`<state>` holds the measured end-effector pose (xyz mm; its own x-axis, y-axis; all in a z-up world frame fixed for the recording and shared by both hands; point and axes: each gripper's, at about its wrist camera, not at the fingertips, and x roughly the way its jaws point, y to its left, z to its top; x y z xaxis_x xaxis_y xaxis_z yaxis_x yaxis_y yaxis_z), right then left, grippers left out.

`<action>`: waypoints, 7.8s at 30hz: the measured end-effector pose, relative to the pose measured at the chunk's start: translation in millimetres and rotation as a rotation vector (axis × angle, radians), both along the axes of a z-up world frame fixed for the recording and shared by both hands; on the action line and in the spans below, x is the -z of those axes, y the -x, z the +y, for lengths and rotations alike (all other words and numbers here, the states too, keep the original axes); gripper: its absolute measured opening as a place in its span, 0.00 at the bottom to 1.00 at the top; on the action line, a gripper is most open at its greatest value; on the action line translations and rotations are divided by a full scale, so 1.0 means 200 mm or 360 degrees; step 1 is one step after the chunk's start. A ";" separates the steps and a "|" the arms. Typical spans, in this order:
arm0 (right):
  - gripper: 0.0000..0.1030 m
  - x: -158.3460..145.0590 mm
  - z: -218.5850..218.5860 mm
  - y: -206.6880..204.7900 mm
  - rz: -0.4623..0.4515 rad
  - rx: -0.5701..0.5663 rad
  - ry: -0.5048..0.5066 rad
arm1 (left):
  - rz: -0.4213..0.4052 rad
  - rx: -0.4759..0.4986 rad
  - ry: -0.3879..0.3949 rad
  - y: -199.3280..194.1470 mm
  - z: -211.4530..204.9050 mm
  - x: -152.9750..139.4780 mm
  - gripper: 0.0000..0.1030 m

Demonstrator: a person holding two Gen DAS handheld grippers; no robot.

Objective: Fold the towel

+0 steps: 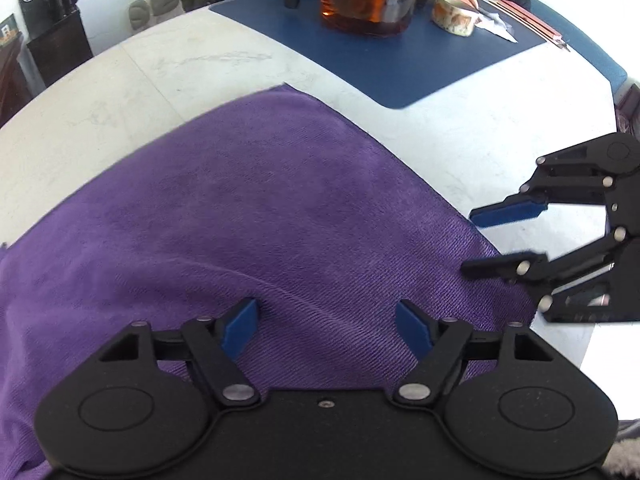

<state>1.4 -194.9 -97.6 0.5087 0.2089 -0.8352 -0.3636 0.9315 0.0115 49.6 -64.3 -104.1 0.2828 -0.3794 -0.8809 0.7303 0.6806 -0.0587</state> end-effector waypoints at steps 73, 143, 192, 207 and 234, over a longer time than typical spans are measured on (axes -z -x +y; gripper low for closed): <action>0.50 -0.23 0.54 -0.44 -0.0035 -0.0474 -0.0335 | -0.0031 -0.1309 0.0385 0.11 1.38 -0.20 0.67; 0.56 0.00 0.66 -0.54 0.0176 -0.0435 -0.0180 | 0.0397 -0.0619 0.0788 -0.67 1.26 -0.03 0.07; 0.59 0.02 0.68 -0.49 0.0104 -0.0518 -0.0105 | -0.0284 -0.1640 0.0148 -0.08 2.14 -0.53 0.15; 0.62 0.02 0.71 -0.47 0.0074 -0.0575 -0.0019 | 0.0111 -0.0908 0.0216 0.03 1.29 -0.08 0.18; 0.57 -0.26 1.88 -1.16 -0.0129 -0.1241 -0.0114 | 0.0338 -0.0928 0.0459 0.16 1.47 -0.01 0.18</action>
<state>234.4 180.7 -45.1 0.2519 0.5826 -0.7727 -0.9141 0.4053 0.0076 17.3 230.0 -101.8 0.3441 -0.4454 -0.8266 0.2018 0.8948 -0.3982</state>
